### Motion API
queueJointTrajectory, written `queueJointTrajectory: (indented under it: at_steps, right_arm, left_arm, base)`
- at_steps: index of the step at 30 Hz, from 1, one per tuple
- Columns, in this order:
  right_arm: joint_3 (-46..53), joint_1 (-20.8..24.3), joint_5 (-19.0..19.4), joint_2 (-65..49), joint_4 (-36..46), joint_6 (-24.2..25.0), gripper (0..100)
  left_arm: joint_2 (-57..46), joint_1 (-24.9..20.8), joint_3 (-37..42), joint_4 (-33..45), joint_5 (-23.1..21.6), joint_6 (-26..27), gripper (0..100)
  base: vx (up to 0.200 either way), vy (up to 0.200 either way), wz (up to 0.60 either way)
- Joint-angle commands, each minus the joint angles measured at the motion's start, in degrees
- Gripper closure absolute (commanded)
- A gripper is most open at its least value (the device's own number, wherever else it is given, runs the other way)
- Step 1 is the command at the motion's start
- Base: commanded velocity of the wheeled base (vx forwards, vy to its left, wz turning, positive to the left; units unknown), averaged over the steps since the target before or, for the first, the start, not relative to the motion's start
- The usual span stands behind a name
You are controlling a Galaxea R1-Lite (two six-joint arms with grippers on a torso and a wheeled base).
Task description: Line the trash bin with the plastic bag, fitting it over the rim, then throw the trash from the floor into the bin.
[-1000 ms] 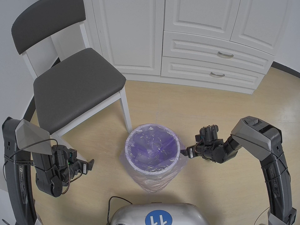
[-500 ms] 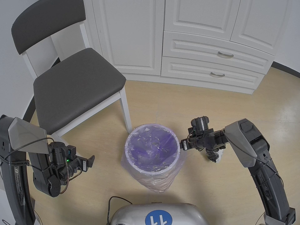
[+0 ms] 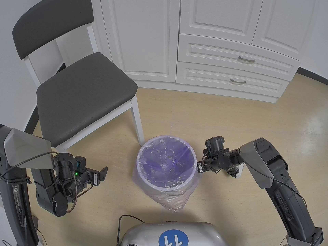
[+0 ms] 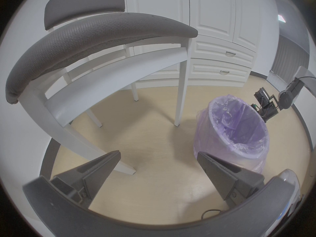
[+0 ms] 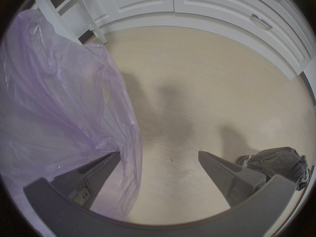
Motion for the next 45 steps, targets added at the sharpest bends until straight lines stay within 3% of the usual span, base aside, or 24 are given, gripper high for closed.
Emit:
queueJointTrajectory:
  at_steps: [1,5,11,17,20,24,28,29,30,32,36,41,45]
  right_arm:
    - [-0.01,-0.70,0.12,-2.22,0.10,0.34,0]
    - [3.66,-1.40,0.21,-6.35,-0.17,0.60,0]
    - [20.71,-2.63,0.03,-18.57,-3.77,0.96,0]
    - [45.85,-2.54,-2.34,-32.72,-23.90,1.66,0]
    - [51.91,-2.01,-2.78,-36.59,-27.94,1.75,0]
    - [67.29,-0.78,-8.32,-44.15,-39.72,2.10,0]
    - [76.26,-0.78,-11.66,-46.87,-53.69,1.39,0]
    - [76.26,-0.78,-11.66,-46.87,-53.69,1.39,0]
    - [79.86,-0.78,-13.94,-48.81,-59.14,-0.28,0]
    - [82.76,-0.78,-14.82,-51.27,-62.66,-1.95,0]
    - [84.96,-0.61,-15.08,-56.28,-63.62,-3.88,0]
    - [87.42,0.53,-15.08,-62.25,-61.07,-4.85,0]
    - [86.45,0.53,-15.08,-71.92,-48.51,-5.72,0]
  left_arm:
    - [-0.56,-0.73,-0.04,-0.03,2.19,-0.09,0]
    - [-1.00,-1.52,-0.30,-0.03,2.62,-0.35,0]
    - [-1.00,-3.45,-0.39,0.05,4.03,-2.38,0]
    - [-0.21,-6.97,-1.97,0.14,4.21,-4.40,0]
    - [-0.65,-7.32,-0.65,0.14,3.94,-4.40,0]
    - [-1.00,-7.76,1.02,0.14,1.04,-4.40,0]
    - [-2.50,-7.84,1.19,0.67,-1.77,-3.61,0]
    - [-2.50,-7.84,1.19,0.67,-1.77,-3.61,0]
    - [-5.05,-7.84,1.02,1.55,-3.00,-3.52,0]
    - [-8.04,-7.84,0.31,3.83,-5.02,-3.61,0]
    - [-17.09,-8.64,-2.24,11.57,-9.33,-4.48,0]
    - [-29.22,-11.54,-6.10,24.14,-9.59,-6.77,0]
    - [-42.05,-12.85,-9.79,41.72,-9.59,-7.91,0]
  base:
    - [0.000,0.000,0.00]
    - [0.000,0.000,0.00]
    - [0.000,0.000,0.00]
    - [0.000,0.000,0.00]
    - [0.000,0.000,0.00]
    - [0.000,0.000,0.00]
    - [0.000,0.000,0.00]
    - [0.000,0.000,0.00]
    - [0.000,0.000,0.00]
    - [0.000,0.000,0.00]
    - [0.000,0.000,0.00]
    - [0.000,0.000,0.00]
    - [0.000,0.000,0.00]
